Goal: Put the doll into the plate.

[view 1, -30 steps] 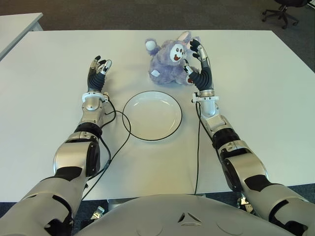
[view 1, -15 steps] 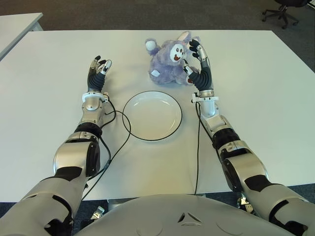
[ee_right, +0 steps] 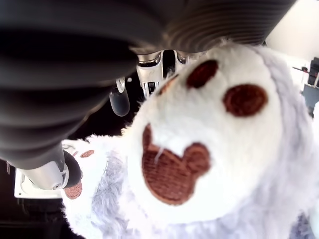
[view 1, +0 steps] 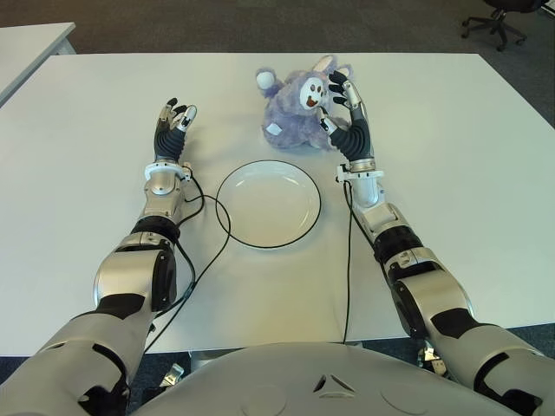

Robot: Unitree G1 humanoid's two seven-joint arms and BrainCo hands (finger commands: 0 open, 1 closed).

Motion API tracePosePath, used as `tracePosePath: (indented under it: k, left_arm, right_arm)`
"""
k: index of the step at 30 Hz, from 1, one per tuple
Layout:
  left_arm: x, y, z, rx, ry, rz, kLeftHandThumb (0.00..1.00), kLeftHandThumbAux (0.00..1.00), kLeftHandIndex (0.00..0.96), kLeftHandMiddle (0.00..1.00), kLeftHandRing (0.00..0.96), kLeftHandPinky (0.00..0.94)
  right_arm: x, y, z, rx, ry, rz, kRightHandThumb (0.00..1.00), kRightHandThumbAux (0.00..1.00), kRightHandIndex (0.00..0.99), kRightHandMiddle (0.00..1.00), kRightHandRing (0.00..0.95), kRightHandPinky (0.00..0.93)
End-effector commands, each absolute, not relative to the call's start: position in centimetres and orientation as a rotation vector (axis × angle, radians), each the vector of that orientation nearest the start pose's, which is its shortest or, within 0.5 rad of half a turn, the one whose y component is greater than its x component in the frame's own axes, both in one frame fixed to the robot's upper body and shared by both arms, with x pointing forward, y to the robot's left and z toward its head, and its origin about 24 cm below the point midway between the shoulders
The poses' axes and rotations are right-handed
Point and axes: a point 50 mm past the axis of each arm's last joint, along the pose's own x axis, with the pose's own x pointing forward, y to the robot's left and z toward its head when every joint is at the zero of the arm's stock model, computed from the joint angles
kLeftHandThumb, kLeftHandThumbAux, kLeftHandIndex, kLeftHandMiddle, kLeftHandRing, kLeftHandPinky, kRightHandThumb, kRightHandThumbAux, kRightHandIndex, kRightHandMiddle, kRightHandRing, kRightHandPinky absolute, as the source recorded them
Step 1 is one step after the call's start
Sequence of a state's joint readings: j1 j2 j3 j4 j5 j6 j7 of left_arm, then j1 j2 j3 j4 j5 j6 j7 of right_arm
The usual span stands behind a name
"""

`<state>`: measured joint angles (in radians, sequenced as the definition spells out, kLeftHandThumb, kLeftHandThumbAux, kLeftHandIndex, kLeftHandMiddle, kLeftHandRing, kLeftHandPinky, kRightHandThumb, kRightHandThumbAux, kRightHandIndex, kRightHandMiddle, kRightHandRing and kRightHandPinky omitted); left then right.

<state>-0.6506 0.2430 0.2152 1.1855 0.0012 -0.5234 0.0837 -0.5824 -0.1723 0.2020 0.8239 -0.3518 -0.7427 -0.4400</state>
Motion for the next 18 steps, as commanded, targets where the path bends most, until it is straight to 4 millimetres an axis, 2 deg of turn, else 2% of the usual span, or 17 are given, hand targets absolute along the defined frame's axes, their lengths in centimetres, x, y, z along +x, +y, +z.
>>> tracePosePath:
  k: [1, 6, 14, 18]
  left_arm:
    - [31.3, 21.81, -1.99, 0.1, 0.218, 0.22, 0.0, 0.361, 0.0, 0.159, 0.218, 0.186]
    - [31.27, 21.82, -2.02, 0.108, 0.22, 0.224, 0.0, 0.363, 0.0, 0.165, 0.196, 0.102]
    - [31.32, 21.81, -2.01, 0.112, 0.224, 0.228, 0.0, 0.376, 0.0, 0.172, 0.193, 0.086]
    - [31.36, 21.8, -1.97, 0.111, 0.222, 0.227, 0.0, 0.384, 0.0, 0.169, 0.185, 0.068]
  right_arm:
    - [19.69, -14.0, -9.0, -0.489, 0.156, 0.166, 0.483, 0.498, 0.092, 0.164, 0.176, 0.208]
    - [19.68, -13.92, -9.13, -0.496, 0.166, 0.181, 0.482, 0.499, 0.092, 0.166, 0.178, 0.211]
    - [19.65, -13.77, -9.3, -0.491, 0.179, 0.201, 0.517, 0.505, 0.093, 0.162, 0.174, 0.204]
    - [19.66, -13.64, -9.34, -0.497, 0.179, 0.209, 0.503, 0.507, 0.094, 0.162, 0.175, 0.214]
